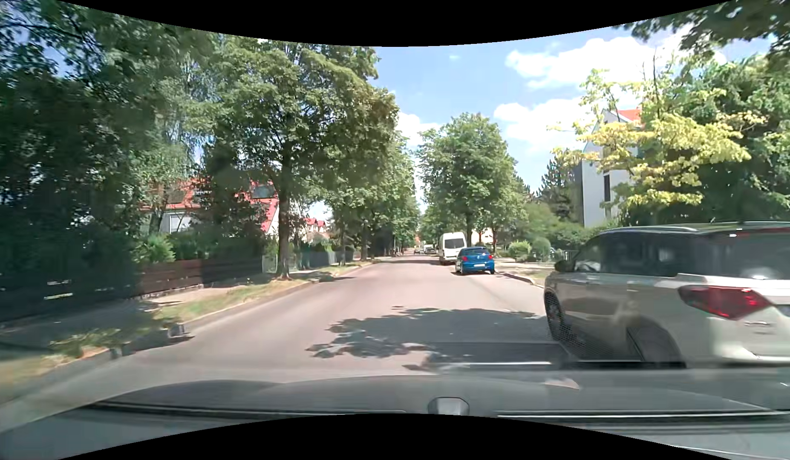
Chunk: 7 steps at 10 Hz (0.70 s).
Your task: Follow the waypoints while adhering to traffic rules and regulations
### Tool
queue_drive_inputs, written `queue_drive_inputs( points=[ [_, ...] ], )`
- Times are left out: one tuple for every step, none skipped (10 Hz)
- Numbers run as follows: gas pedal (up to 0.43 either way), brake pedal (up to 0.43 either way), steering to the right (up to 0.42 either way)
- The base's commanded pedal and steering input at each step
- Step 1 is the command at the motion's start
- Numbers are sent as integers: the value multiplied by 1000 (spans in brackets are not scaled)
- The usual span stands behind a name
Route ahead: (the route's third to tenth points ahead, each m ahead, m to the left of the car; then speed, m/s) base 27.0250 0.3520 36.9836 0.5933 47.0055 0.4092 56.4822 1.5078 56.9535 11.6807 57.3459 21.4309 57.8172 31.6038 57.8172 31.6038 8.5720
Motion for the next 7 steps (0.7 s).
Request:
queue_drive_inputs(
  points=[
    [98, 6, 5],
    [79, 6, 5],
    [67, 6, 5],
    [67, 6, 3],
    [67, 6, 2],
    [67, 6, 2],
    [67, 6, 2]
  ],
)
